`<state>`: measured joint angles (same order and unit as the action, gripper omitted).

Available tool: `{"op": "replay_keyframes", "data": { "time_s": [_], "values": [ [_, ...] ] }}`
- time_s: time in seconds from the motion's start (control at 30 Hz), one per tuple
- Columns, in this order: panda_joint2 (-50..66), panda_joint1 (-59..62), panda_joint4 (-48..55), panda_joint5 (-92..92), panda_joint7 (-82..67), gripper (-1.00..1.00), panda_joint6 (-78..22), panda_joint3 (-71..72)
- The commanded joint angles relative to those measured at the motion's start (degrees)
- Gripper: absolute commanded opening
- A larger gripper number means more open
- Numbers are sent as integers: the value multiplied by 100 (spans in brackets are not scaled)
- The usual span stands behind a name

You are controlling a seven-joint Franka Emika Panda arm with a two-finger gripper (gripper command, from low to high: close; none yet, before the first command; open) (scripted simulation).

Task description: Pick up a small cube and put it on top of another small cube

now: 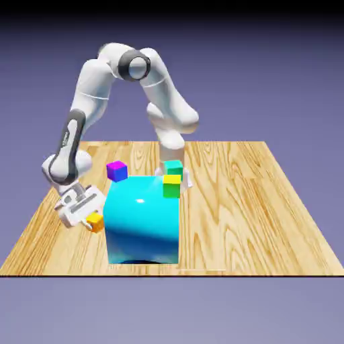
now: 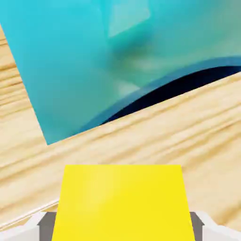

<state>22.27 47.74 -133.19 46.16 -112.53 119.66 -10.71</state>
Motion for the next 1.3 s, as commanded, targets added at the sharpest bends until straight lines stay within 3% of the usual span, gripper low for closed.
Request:
{"op": "replay_keyframes", "data": {
  "time_s": [0.0,0.13,0.4,0.6,0.87,0.97,1.13,1.17,1.27],
  "values": [
    [-58,-106,61,-24,91,-100,-125,-36],
    [-33,-936,489,137,370,-100,-267,-57],
    [-1386,-2481,1289,-489,821,-100,-489,-22],
    [-2630,-2625,1037,-1145,867,-100,-1984,1005],
    [-3916,-1529,-10,-1979,523,-100,-3977,2518],
    [-4065,-1276,-157,-2115,434,-100,-4004,2580],
    [-4205,-1434,-1138,-1848,291,-100,-3145,2809],
    [-4205,-1434,-1138,-1848,291,100,-3145,2809],
    [-4146,-1367,-723,-1961,352,100,-3508,2712]
  ]
}}
